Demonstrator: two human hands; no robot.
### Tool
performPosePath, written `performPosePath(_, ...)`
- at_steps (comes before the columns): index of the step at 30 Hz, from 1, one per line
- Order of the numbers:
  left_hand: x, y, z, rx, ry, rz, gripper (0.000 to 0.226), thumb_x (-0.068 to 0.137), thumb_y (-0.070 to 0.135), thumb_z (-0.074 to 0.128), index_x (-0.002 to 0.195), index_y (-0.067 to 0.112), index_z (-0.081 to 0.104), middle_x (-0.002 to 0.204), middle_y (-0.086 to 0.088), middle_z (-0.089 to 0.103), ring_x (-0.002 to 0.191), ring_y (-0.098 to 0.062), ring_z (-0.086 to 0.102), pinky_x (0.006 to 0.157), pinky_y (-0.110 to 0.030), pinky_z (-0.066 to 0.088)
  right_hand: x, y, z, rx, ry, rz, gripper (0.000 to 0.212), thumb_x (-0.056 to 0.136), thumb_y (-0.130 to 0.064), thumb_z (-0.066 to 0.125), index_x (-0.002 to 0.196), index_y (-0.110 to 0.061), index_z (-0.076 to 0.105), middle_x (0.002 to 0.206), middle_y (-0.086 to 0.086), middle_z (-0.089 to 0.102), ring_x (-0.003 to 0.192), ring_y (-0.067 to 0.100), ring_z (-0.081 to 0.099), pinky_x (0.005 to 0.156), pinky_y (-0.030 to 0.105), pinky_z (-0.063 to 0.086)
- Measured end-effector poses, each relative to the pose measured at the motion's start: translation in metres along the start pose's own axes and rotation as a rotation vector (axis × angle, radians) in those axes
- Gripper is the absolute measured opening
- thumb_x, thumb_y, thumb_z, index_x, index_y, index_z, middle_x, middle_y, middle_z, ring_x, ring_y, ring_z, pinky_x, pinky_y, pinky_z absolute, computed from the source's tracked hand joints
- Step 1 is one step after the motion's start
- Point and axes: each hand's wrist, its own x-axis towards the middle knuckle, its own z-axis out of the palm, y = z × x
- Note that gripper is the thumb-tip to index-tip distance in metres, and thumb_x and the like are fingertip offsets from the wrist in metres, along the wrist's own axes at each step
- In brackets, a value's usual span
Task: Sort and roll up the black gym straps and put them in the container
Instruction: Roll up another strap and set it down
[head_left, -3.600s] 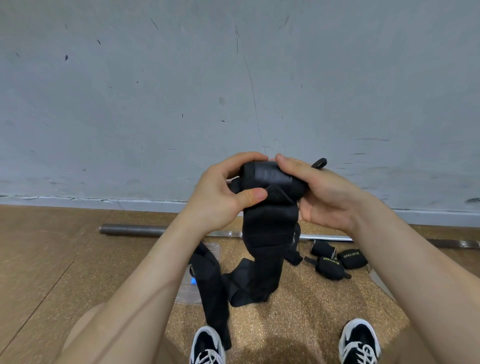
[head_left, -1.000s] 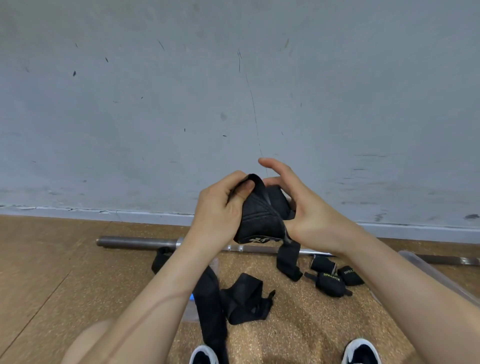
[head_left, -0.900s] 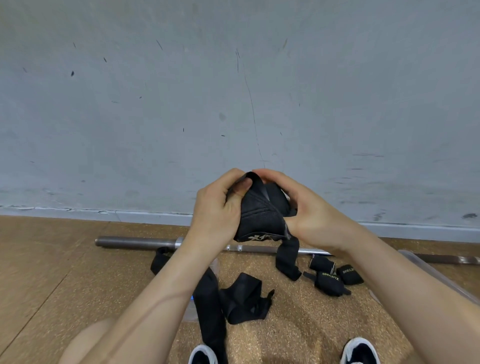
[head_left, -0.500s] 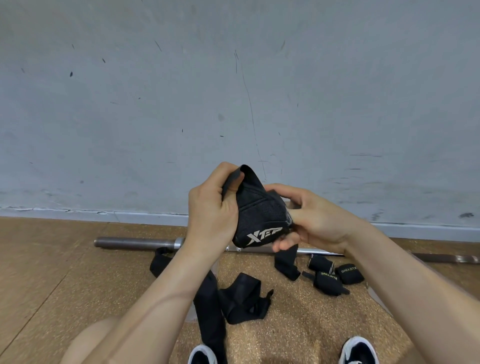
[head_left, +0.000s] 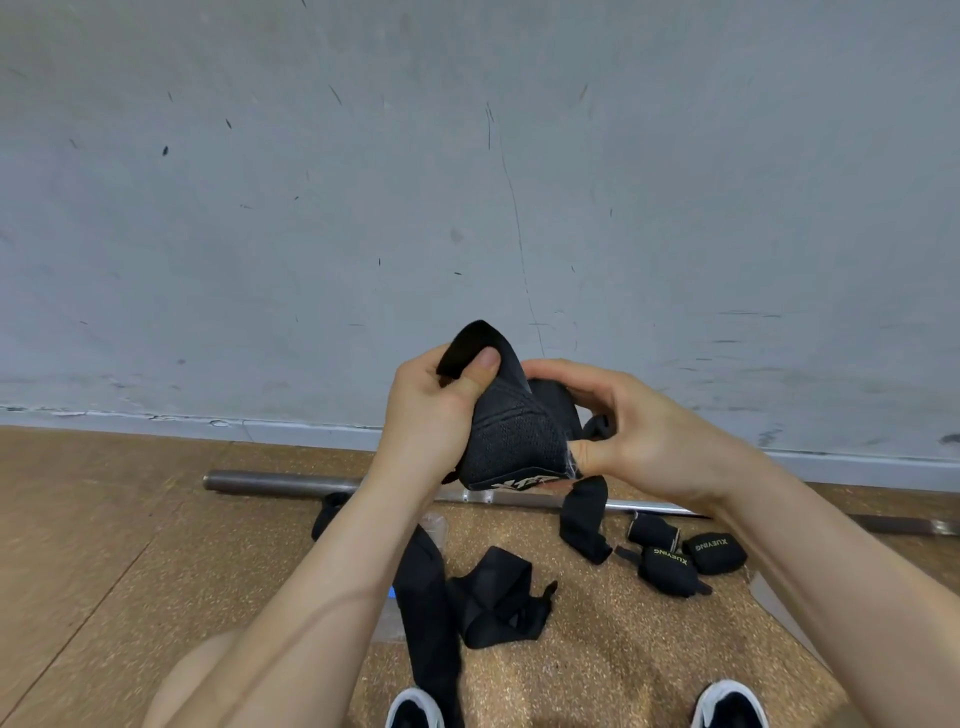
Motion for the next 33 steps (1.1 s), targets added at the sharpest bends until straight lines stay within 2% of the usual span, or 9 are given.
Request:
performPosePath(3, 0.001, -0.002, 0.002, 0.090, -0.086, 0.027, 0.020, 0.099, 0.022, 0.058, 0.083, 0.030, 0.068, 0.072, 0.013, 0.070, 0.075, -0.008, 0.068, 0.070, -0.029, 0.052, -0.002, 0.004, -0.002, 0.024, -0.039, 0.080, 0.076, 0.084, 0.013, 0.065, 0.136, -0.040, 0.045, 0.133, 0.000, 0.061, 0.117, 0.008, 0.061, 0.088, 0.022, 0.052)
performPosePath(6, 0.000, 0.003, 0.001, 0.204, -0.030, 0.264, 0.033, 0.098, 0.012, 0.057, 0.075, 0.034, 0.063, 0.066, 0.025, 0.062, 0.068, 0.007, 0.057, 0.066, -0.014, 0.043, -0.004, 0.009, -0.012, 0.563, -0.083, 0.245, 0.081, 0.073, 0.001, 0.077, 0.143, -0.028, 0.048, 0.139, 0.008, 0.059, 0.115, 0.030, 0.065, 0.091, 0.045, 0.056)
performPosePath(8, -0.002, 0.004, -0.004, 0.307, 0.021, 0.492, 0.031, 0.096, 0.008, 0.057, 0.078, 0.032, 0.064, 0.072, 0.025, 0.061, 0.073, 0.009, 0.057, 0.067, -0.010, 0.041, -0.004, 0.007, -0.016, 0.804, -0.066, 0.354, 0.070, 0.076, -0.029, 0.082, 0.139, -0.020, 0.053, 0.136, 0.017, 0.060, 0.107, 0.043, 0.067, 0.083, 0.054, 0.059)
performPosePath(10, -0.004, 0.002, -0.006, 0.487, 0.010, 0.724, 0.024, 0.090, 0.004, 0.056, 0.090, 0.024, 0.068, 0.079, 0.015, 0.065, 0.076, 0.001, 0.060, 0.069, -0.019, 0.048, -0.003, 0.003, -0.011, 0.723, -0.089, 0.499, 0.068, 0.083, -0.061, 0.060, 0.134, -0.017, 0.055, 0.130, 0.024, 0.062, 0.094, 0.044, 0.071, 0.070, 0.045, 0.063)
performPosePath(12, -0.009, -0.003, -0.003, 0.660, -0.020, 0.916, 0.025, 0.084, 0.000, 0.050, 0.094, 0.008, 0.072, 0.083, 0.001, 0.070, 0.076, -0.018, 0.066, 0.065, -0.035, 0.053, 0.000, 0.005, -0.003, 0.631, -0.077, 0.548, 0.078, 0.072, -0.069, 0.056, 0.125, -0.011, 0.060, 0.113, 0.026, 0.069, 0.074, 0.033, 0.074, 0.059, 0.033, 0.062)
performPosePath(15, -0.011, -0.005, -0.001, 0.726, -0.024, 1.054, 0.023, 0.085, -0.003, 0.050, 0.090, -0.002, 0.072, 0.088, -0.009, 0.072, 0.078, -0.027, 0.069, 0.063, -0.038, 0.055, 0.004, 0.004, 0.005, 0.682, 0.057, 0.504, 0.062, 0.066, -0.054, 0.070, 0.110, -0.011, 0.066, 0.098, 0.019, 0.071, 0.074, 0.027, 0.073, 0.061, 0.032, 0.062)
performPosePath(21, -0.010, -0.014, 0.001, 0.678, -0.133, 1.082, 0.020, 0.091, -0.006, 0.053, 0.093, 0.001, 0.071, 0.109, -0.014, 0.071, 0.110, -0.033, 0.066, 0.095, -0.049, 0.052, 0.005, 0.009, 0.000, 0.694, 0.147, 0.368, 0.055, 0.071, -0.036, 0.075, 0.120, -0.016, 0.067, 0.106, 0.012, 0.073, 0.096, 0.028, 0.073, 0.077, 0.040, 0.061)
performPosePath(26, -0.011, -0.018, -0.002, 0.861, -0.253, 1.030, 0.012, 0.081, -0.002, 0.066, 0.087, 0.006, 0.073, 0.125, -0.009, 0.066, 0.129, -0.032, 0.051, 0.099, -0.047, 0.050, 0.010, 0.014, -0.011, 0.698, 0.329, 0.250, 0.052, 0.069, -0.011, 0.073, 0.121, -0.009, 0.065, 0.098, 0.011, 0.073, 0.088, 0.026, 0.074, 0.067, 0.038, 0.060)
performPosePath(33, -0.016, -0.014, -0.001, 1.120, -0.262, 1.118, 0.018, 0.067, -0.002, 0.062, 0.071, 0.012, 0.072, 0.074, 0.000, 0.061, 0.062, -0.021, 0.055, 0.061, -0.031, 0.038, 0.014, 0.026, -0.007, 0.566, 0.471, 0.221, 0.038, 0.083, 0.000, 0.072, 0.119, -0.013, 0.066, 0.095, 0.010, 0.071, 0.082, 0.025, 0.074, 0.064, 0.037, 0.059)
